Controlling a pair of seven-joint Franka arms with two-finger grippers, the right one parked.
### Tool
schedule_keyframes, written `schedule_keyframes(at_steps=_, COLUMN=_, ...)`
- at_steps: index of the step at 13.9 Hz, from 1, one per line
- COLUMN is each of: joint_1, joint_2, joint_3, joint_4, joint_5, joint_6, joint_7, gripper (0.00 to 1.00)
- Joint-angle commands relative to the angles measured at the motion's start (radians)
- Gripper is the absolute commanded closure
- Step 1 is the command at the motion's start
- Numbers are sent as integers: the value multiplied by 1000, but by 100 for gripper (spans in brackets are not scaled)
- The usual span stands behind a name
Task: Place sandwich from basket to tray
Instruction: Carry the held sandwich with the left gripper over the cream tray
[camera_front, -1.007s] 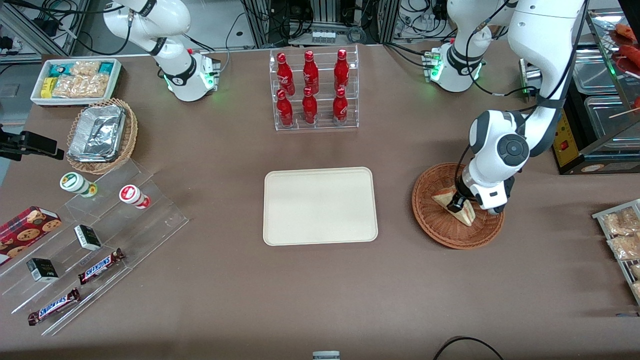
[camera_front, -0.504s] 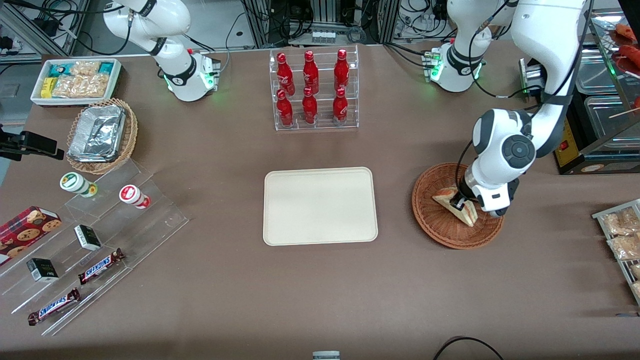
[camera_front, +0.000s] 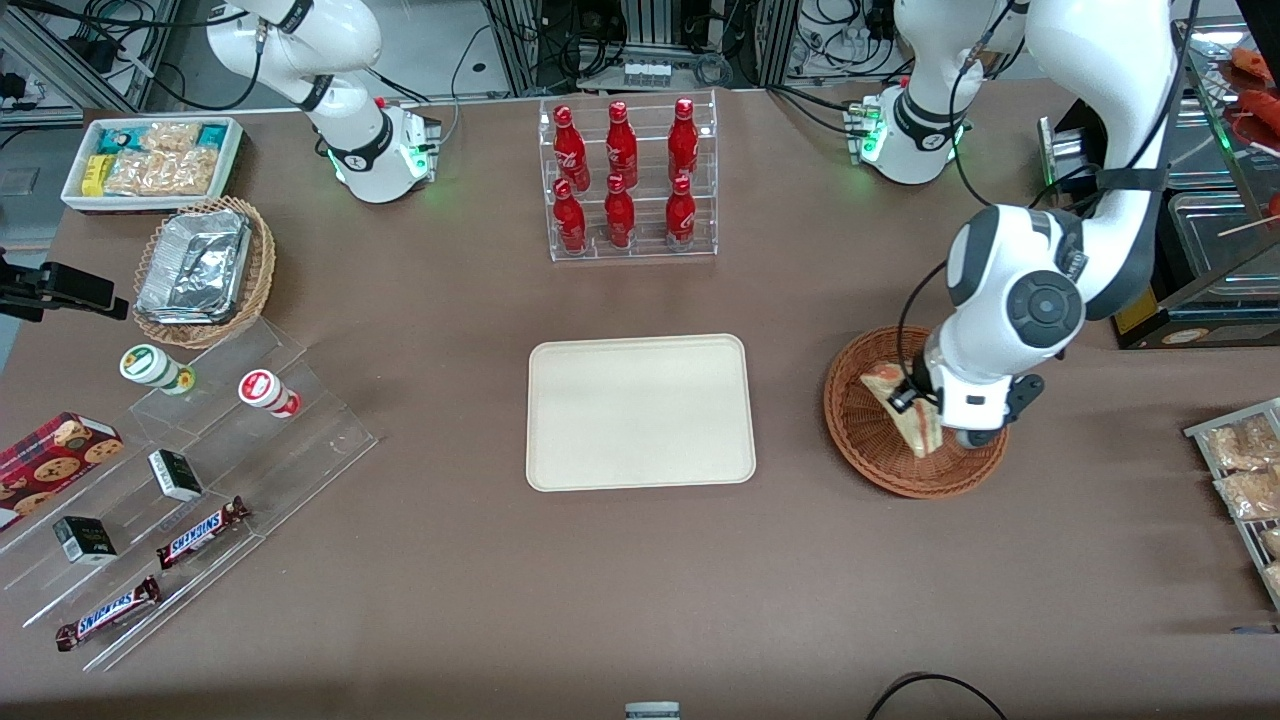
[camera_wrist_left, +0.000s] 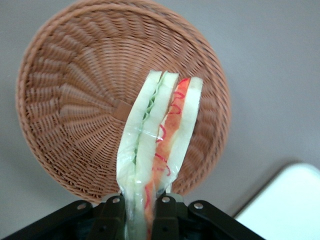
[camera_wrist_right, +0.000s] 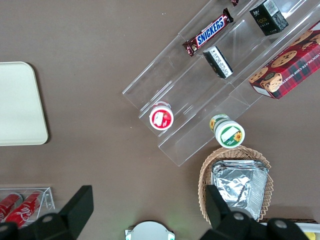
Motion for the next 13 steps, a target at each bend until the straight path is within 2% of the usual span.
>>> schedule_keyframes(at_steps=1, joint_1=-89, joint_2=18, joint_3=6, joint_4=40, joint_5=4, joint_6=-29, joint_7=65, gripper=100)
schedule_keyframes(at_steps=6, joint_1=-247, joint_2=162, joint_3=6, joint_4=190, joint_5=-10, joint_6=-27, joint_7=39, gripper=100)
schedule_keyframes(at_steps=10, joint_1=-359, joint_2=307, joint_3=6, joint_4=356, joint_5=-8, joint_6=-19, joint_7=-99, gripper=100)
schedule_keyframes(at_steps=13, joint_1=-437, joint_2=376, joint_3=6, joint_4=419, joint_5=-7, joint_6=40, joint_7=-226, gripper=100)
